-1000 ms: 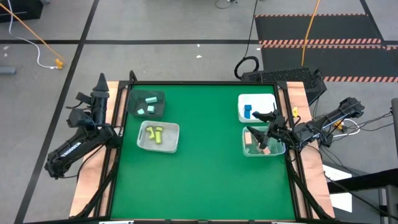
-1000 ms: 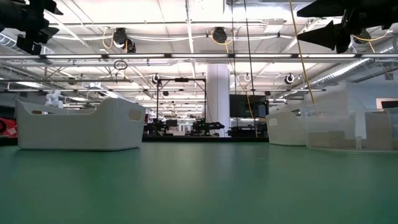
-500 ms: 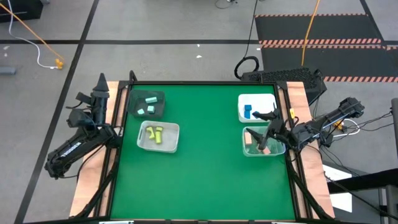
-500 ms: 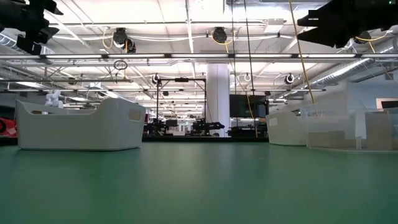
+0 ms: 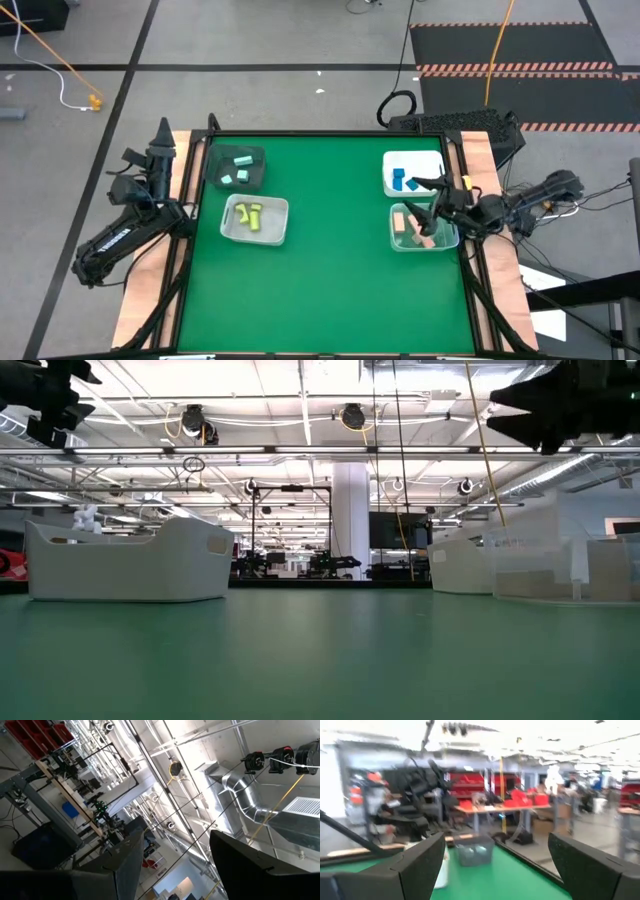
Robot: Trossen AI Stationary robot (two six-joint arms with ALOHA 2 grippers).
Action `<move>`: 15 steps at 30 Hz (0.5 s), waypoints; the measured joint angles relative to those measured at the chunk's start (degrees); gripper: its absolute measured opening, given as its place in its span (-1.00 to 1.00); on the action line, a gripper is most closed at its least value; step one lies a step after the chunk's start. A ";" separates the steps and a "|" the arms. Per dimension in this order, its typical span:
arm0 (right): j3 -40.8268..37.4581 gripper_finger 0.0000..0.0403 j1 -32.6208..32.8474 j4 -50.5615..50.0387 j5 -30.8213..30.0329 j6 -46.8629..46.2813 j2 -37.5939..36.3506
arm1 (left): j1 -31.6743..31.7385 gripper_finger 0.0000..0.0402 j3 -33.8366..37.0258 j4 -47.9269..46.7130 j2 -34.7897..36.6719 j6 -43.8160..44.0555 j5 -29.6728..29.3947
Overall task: Sort & place blocks by color
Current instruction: Return to Home Position
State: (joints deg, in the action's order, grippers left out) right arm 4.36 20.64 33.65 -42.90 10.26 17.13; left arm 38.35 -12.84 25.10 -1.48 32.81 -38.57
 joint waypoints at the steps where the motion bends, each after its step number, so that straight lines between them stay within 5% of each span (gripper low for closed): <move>1: -1.44 0.72 -1.56 1.65 2.67 -0.56 -0.09 | 0.00 0.13 0.00 -0.01 0.00 -0.01 -0.01; 9: -3.13 0.72 -14.73 3.50 19.01 -7.01 -0.67 | -0.02 0.13 0.00 0.00 -0.02 0.01 -0.02; 15: -3.19 0.72 -25.19 2.62 25.35 -11.75 -0.96 | -0.02 0.13 0.00 0.00 -0.02 0.00 -0.02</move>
State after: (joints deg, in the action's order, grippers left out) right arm 1.17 -4.54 36.27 -17.55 -1.49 16.16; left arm 38.33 -12.84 25.10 -1.50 32.81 -38.59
